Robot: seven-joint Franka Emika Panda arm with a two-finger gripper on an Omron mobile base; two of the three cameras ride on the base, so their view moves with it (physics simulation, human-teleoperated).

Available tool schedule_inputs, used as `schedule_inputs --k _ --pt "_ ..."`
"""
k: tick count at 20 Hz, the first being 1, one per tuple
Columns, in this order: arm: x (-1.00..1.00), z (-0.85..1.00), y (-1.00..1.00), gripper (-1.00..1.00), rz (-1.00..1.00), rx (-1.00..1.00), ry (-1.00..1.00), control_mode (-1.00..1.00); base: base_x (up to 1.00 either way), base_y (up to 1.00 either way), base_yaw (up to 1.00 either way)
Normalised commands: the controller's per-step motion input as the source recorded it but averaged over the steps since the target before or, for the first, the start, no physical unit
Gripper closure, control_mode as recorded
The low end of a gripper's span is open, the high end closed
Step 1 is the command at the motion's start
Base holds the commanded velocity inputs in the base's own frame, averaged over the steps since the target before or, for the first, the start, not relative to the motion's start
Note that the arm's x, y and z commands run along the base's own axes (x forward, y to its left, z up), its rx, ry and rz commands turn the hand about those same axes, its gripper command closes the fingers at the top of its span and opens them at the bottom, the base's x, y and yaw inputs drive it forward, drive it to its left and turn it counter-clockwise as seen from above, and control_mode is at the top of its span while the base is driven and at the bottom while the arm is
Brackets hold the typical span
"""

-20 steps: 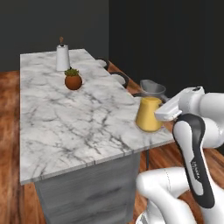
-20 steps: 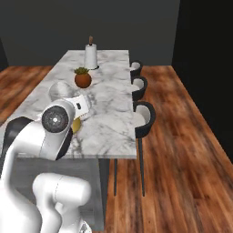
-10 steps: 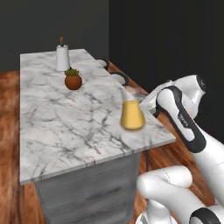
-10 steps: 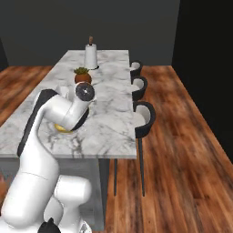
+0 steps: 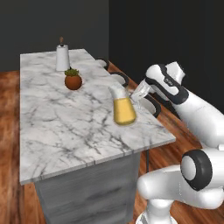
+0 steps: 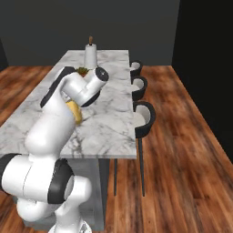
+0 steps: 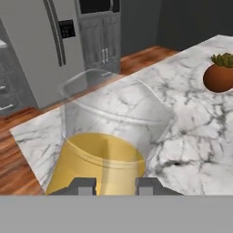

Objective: Place the pitcher and cup on the dining counter for serving.

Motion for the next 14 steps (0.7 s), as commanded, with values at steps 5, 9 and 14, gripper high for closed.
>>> schedule_inputs --k 5,9,14 --pt "0.71 -0.42 0.29 1.0 0.02 0.0 -0.09 -1.0 0.0 0.0 0.0" --pt "0.62 -0.41 0.28 1.0 0.0 0.0 -0.09 -1.0 0.0 0.0 0.0" --pt "0.37 -0.43 0.2 1.0 0.01 0.0 -0.1 -1.0 0.0 0.0 0.0"
